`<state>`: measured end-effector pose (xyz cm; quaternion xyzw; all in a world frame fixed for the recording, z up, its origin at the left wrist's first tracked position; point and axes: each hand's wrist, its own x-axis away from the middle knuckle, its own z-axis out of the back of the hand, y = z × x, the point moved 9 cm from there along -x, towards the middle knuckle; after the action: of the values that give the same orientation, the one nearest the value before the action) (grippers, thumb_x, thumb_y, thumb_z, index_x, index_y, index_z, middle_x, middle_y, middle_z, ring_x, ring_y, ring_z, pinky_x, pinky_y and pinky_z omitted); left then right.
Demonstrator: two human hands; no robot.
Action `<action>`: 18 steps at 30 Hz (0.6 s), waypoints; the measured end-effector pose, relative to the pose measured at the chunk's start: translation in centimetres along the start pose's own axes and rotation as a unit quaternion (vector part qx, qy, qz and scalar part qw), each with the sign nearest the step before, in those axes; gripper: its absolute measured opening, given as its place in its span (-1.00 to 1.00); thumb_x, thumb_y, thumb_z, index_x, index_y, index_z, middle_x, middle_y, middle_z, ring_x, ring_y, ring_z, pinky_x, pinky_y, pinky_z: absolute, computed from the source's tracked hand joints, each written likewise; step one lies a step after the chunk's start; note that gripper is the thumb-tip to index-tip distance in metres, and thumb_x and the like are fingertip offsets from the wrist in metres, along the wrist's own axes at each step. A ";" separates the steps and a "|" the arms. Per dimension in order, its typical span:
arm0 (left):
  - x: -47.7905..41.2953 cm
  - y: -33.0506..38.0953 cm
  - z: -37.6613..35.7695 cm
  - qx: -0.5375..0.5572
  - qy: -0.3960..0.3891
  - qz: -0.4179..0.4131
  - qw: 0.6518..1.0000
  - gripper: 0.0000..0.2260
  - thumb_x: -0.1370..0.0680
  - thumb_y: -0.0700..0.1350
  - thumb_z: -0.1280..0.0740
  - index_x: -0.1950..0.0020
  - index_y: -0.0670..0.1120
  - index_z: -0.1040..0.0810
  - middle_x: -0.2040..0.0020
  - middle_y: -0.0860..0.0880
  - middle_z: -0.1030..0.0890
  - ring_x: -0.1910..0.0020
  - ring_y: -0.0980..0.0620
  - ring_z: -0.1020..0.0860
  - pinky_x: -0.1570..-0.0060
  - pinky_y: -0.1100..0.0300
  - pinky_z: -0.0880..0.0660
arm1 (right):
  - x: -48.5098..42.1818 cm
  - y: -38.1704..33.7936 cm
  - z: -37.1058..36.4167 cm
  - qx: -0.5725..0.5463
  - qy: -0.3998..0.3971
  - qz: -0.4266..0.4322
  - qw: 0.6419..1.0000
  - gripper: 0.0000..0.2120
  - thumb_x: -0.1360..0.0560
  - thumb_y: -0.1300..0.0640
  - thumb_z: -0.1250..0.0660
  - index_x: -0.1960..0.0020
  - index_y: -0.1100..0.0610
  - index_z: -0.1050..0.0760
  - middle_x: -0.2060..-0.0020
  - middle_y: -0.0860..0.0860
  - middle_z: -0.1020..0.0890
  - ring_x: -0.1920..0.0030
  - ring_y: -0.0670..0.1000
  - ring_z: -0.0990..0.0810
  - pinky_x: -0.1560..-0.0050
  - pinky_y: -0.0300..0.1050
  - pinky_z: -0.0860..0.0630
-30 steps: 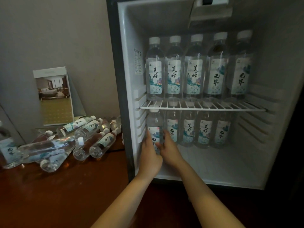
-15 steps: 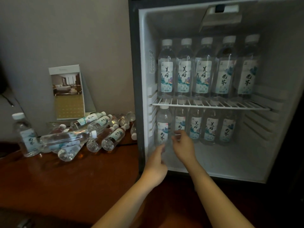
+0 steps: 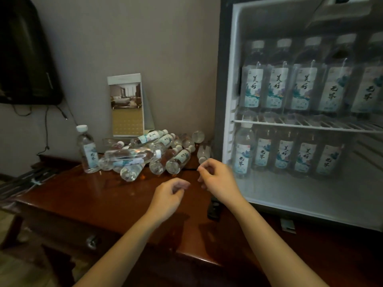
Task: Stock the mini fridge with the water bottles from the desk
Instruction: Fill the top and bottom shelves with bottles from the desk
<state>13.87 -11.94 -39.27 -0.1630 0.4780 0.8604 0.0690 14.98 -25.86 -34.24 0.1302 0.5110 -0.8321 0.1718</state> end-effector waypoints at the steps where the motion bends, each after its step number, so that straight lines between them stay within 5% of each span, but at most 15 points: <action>1: -0.2 -0.7 1.4 -0.017 0.017 0.007 1.000 -0.77 -0.52 -0.33 -0.26 -0.02 -0.04 -0.60 0.04 0.07 -0.62 0.04 0.21 -0.54 0.11 0.55 -0.38 | -0.2 -0.2 -1.1 0.006 -0.012 -0.001 1.000 -0.80 -0.53 0.15 -0.25 0.26 -0.02 -0.46 0.36 -0.01 -0.61 0.35 -0.04 -0.57 0.21 -0.02 -0.54; 6: -2.3 -4.2 8.7 -0.178 0.096 0.023 0.979 -0.65 -0.50 -0.30 -0.28 -0.27 -0.10 -0.47 -0.23 -0.06 -0.46 -0.20 -0.04 -0.46 -0.13 0.22 -0.35 | -1.8 0.6 -6.7 0.034 -0.076 -0.038 0.996 -0.87 -0.54 0.11 -0.26 0.19 0.03 -0.50 0.23 0.08 -0.65 0.20 0.08 -0.62 0.11 0.08 -0.58; 10: -4.9 -6.7 13.7 -0.322 0.139 0.049 0.935 -0.48 -0.47 -0.29 -0.29 -0.42 -0.09 -0.30 -0.41 -0.15 -0.27 -0.42 -0.13 -0.21 -0.36 0.01 -0.24 | -3.1 2.4 -10.4 0.028 -0.109 -0.080 0.990 -0.86 -0.52 0.11 -0.26 0.21 0.00 -0.50 0.18 0.05 -0.66 0.13 0.05 -0.63 0.03 0.04 -0.57; 14: -8.5 -8.7 15.3 -0.460 0.104 0.074 0.879 -0.40 -0.49 0.05 -0.35 -0.47 0.01 -0.22 -0.53 -0.11 -0.12 -0.52 -0.17 0.07 -0.46 -0.11 0.10 | -4.6 4.4 -13.1 -0.008 -0.126 -0.130 0.983 -0.87 -0.53 0.14 -0.25 0.18 0.03 -0.52 0.16 0.06 -0.66 0.16 0.02 -0.61 0.07 -0.05 -0.55; 18: -11.6 -10.8 14.9 -0.521 0.044 0.104 0.846 -0.31 -0.43 0.24 -0.33 -0.47 0.07 -0.16 -0.51 -0.08 -0.19 -0.52 -0.14 0.00 -0.42 -0.24 0.17 | -6.0 5.6 -15.1 -0.075 -0.128 -0.173 0.974 -0.86 -0.55 0.17 -0.23 0.14 0.07 -0.53 0.28 -0.03 -0.60 0.33 -0.09 -0.54 0.29 -0.23 -0.47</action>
<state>24.50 6.85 -36.65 -0.1622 -0.0236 0.9770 -0.1367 23.35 -13.73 -43.11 -0.0808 0.5607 -0.8182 0.0983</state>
